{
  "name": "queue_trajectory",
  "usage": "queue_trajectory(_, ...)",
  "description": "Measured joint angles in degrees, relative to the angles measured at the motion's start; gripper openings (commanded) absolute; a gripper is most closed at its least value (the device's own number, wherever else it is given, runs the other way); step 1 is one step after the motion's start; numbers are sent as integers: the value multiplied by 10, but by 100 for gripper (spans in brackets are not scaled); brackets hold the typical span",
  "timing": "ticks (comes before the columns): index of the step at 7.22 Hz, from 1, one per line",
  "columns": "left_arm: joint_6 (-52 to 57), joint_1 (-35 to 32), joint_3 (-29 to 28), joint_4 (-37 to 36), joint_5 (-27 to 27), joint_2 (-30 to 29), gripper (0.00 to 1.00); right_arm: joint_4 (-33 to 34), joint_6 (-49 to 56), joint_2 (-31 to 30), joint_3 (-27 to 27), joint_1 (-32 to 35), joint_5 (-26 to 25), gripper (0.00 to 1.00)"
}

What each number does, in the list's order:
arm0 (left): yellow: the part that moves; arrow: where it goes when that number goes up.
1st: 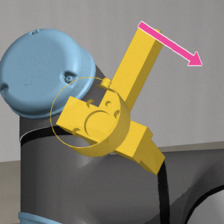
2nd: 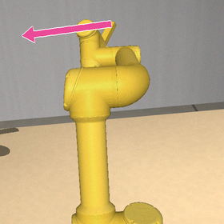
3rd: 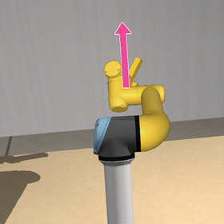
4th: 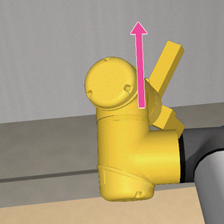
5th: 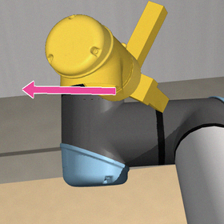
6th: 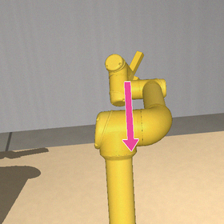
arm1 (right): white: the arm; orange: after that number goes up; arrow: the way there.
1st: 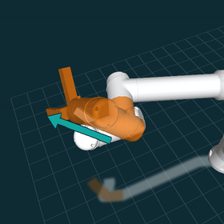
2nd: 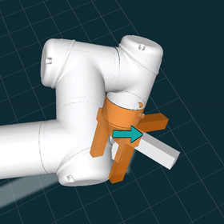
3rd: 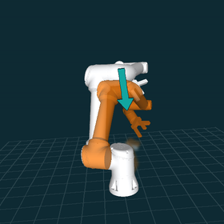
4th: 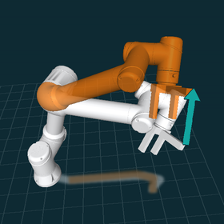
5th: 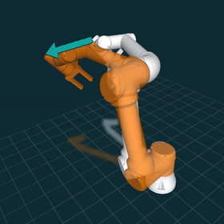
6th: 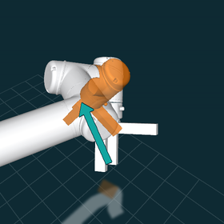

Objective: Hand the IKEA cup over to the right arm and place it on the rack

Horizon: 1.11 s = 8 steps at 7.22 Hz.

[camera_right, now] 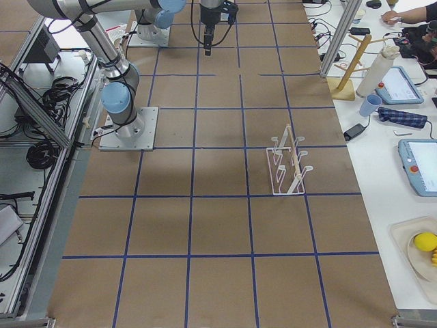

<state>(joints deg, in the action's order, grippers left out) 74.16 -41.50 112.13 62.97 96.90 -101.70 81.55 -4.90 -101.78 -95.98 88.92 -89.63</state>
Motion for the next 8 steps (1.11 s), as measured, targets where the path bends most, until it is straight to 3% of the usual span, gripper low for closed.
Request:
queue_trajectory(2,4,0,5,1,4,-9,69,2,0,0,0,0,2,100)
queue_trajectory(6,4,0,6,0,6,-22,67,5,1,0,1,1,1,100)
queue_trajectory(8,4,0,6,-4,5,-31,43,4,1,0,0,1,0,100)
